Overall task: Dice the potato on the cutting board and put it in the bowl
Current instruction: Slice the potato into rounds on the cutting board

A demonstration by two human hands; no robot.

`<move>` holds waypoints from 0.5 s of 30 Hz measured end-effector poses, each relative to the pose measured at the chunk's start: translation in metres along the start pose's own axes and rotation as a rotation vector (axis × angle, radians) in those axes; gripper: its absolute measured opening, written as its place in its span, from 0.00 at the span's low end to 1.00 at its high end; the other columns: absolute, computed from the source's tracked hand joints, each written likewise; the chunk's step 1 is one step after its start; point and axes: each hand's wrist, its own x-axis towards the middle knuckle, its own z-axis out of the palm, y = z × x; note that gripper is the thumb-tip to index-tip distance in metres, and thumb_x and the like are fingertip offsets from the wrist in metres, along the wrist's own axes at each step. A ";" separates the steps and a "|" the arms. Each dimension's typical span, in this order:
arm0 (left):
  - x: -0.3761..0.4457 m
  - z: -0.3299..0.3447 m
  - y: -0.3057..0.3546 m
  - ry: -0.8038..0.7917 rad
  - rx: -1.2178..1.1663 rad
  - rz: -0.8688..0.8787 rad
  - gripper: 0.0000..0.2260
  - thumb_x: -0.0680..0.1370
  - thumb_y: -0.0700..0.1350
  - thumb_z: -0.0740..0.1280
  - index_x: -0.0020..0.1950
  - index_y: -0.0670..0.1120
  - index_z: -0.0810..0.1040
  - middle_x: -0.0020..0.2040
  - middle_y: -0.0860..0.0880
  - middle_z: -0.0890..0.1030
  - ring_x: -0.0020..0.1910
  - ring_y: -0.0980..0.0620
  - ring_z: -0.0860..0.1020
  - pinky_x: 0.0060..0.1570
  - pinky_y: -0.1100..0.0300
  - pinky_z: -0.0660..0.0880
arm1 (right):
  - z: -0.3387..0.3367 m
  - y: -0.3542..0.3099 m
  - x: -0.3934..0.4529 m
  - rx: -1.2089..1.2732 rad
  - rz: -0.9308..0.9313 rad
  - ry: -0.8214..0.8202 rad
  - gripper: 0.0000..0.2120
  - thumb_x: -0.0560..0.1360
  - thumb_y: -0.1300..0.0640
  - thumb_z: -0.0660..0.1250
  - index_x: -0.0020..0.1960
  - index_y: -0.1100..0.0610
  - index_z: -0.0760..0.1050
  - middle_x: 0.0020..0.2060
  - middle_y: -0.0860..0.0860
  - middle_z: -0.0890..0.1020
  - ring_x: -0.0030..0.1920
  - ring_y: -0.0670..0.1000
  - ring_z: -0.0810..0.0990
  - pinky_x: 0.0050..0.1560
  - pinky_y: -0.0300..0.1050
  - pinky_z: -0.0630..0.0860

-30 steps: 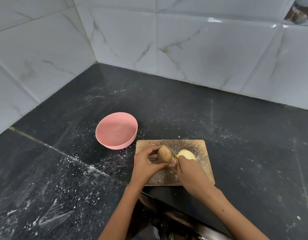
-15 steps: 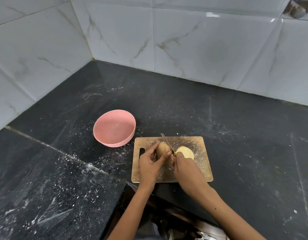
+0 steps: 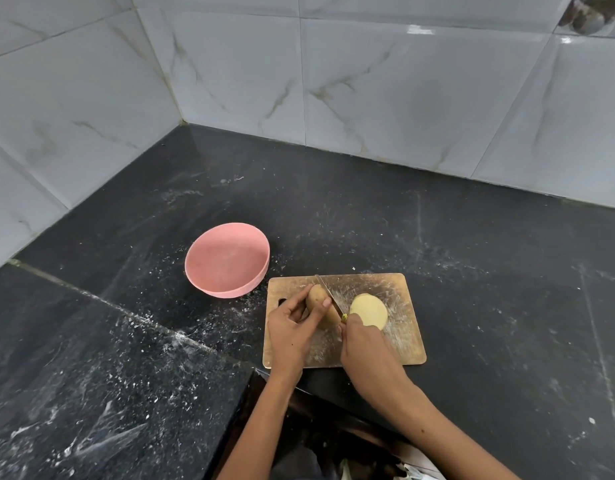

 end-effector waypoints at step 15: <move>-0.004 0.006 0.000 -0.012 0.075 0.072 0.21 0.70 0.38 0.76 0.62 0.40 0.78 0.55 0.51 0.82 0.57 0.58 0.80 0.56 0.66 0.76 | 0.000 -0.002 0.002 -0.049 0.073 0.008 0.11 0.81 0.63 0.48 0.61 0.57 0.64 0.53 0.57 0.78 0.55 0.59 0.75 0.46 0.48 0.67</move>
